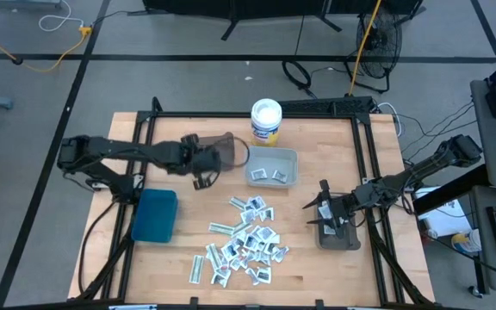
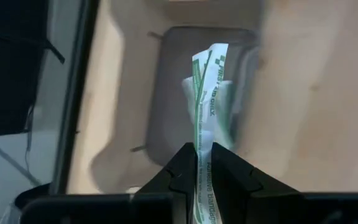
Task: Pick & Place First Aid Supplies
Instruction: Put the green bandage pack into the top black bin
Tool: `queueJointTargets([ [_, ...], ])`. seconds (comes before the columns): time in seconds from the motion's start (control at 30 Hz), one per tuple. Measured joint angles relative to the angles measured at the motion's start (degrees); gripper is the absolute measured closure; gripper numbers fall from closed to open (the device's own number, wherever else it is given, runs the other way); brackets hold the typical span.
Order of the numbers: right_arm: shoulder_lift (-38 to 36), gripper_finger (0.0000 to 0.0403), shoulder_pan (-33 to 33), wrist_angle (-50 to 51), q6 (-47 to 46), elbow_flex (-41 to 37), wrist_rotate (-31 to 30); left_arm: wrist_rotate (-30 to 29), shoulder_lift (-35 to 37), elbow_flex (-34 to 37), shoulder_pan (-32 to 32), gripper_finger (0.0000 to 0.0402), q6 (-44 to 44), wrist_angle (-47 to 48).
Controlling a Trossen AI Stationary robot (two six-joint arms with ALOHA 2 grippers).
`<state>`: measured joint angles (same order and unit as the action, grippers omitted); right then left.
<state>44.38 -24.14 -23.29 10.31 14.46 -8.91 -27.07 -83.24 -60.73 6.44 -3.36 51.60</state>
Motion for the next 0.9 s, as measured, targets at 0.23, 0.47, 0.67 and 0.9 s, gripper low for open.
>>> queueJointTargets([
  [0.23, 0.0, 0.0193, 0.0, 0.0, 0.0, 0.0, 0.1, 5.1, 0.0, 0.2, 10.6, 0.0350, 5.7, -2.1],
  [0.47, 0.0, 0.0193, 0.0, 0.1, 0.0, 0.0, 0.1, 12.1, 0.0, 0.2, 14.9, 0.0350, 7.1, -2.2],
  [0.67, 0.0, 0.0193, 0.0, 0.1, 0.0, 0.0, 0.1, 15.3, 0.0, 0.2, 14.9, 0.0346, 8.0, -2.2],
  [0.9, 0.0, 0.0193, 0.0, 0.5, 0.0, 0.0, 0.2, 15.3, 0.0, 0.2, 14.9, 0.0283, 6.3, -2.1],
])
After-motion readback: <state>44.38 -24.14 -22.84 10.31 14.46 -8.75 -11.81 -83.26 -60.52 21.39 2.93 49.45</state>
